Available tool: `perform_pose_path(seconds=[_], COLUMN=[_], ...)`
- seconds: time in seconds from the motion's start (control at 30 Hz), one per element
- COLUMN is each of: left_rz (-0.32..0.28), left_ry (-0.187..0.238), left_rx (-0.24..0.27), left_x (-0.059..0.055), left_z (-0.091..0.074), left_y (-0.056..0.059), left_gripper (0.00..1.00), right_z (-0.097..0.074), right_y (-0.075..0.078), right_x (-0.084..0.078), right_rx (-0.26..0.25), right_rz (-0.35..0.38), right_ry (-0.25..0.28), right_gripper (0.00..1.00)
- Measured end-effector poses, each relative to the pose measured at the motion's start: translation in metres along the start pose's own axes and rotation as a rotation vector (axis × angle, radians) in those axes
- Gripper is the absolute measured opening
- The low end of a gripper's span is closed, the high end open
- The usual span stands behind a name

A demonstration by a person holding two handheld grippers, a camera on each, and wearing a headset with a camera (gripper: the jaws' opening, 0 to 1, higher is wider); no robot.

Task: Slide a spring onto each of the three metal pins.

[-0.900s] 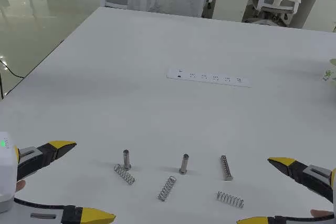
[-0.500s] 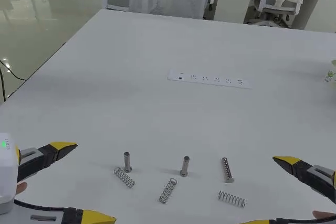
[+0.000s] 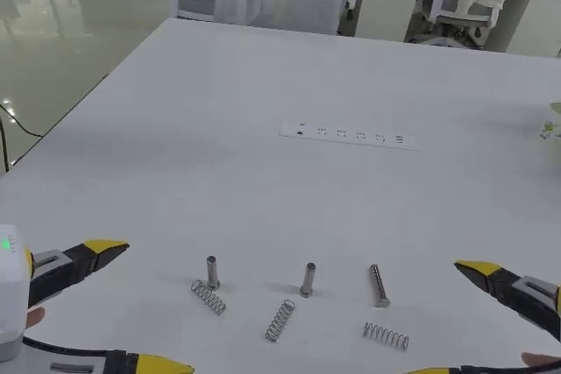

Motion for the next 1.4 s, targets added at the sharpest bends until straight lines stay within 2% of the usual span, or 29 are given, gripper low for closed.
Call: perform_pose_path(seconds=[0.4,0.77,1.4], left_rz=[-0.002,-0.013,-0.026], left_ry=[-0.004,0.011,0.001], left_rx=[-0.003,0.003,0.005], left_x=[-0.0023,-0.0004,-0.0053], left_z=[-0.0009,-0.0001,-0.0005], left_y=[0.0002,0.0005,-0.0002], left_gripper=[0.98,0.98,0.98], right_z=[-0.0005,-0.0002,0.0038], right_y=[-0.0017,-0.0017,-0.0007], right_x=[-0.001,0.0,0.0011], right_rx=[-0.001,0.001,0.01], right_rz=[0.004,0.001,0.014], right_ry=[-0.004,-0.003,-0.006], right_gripper=[0.98,0.98,0.95])
Point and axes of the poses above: the centre of the closed fingertips' face, and the gripper's own axes: z roughly forward along the fingers, y roughly to its right, x roughly out of its top, the point moved 4 cm from there along -z, roughly backward along the fingers, and after that the axes turned 6 degrees about x, right-handed, at the moved point
